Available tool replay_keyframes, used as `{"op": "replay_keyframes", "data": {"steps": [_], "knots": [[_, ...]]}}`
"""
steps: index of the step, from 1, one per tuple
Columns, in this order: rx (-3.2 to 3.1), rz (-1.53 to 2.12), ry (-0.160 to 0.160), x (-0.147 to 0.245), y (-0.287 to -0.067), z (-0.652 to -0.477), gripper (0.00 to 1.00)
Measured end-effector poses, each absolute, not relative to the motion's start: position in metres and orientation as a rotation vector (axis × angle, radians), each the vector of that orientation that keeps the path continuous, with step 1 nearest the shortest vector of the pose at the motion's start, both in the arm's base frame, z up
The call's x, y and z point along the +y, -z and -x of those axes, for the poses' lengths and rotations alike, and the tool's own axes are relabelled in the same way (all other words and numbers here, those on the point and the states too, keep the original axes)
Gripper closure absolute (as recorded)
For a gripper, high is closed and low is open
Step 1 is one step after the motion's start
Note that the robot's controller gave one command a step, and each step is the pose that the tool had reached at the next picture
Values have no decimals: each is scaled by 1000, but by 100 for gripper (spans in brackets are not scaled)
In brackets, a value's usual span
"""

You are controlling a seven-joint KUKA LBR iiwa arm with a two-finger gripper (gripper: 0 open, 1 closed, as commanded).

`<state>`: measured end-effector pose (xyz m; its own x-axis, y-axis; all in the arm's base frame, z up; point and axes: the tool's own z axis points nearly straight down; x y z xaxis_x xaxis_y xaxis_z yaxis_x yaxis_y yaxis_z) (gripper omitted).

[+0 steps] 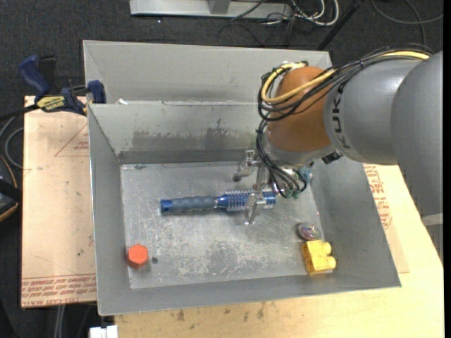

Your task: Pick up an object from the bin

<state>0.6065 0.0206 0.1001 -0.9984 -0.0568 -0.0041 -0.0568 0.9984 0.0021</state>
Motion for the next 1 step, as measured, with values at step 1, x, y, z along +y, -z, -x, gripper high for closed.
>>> {"op": "replay_keyframes", "data": {"steps": [1], "knots": [[3128,-246,-4,21,-76,-622,0]]}}
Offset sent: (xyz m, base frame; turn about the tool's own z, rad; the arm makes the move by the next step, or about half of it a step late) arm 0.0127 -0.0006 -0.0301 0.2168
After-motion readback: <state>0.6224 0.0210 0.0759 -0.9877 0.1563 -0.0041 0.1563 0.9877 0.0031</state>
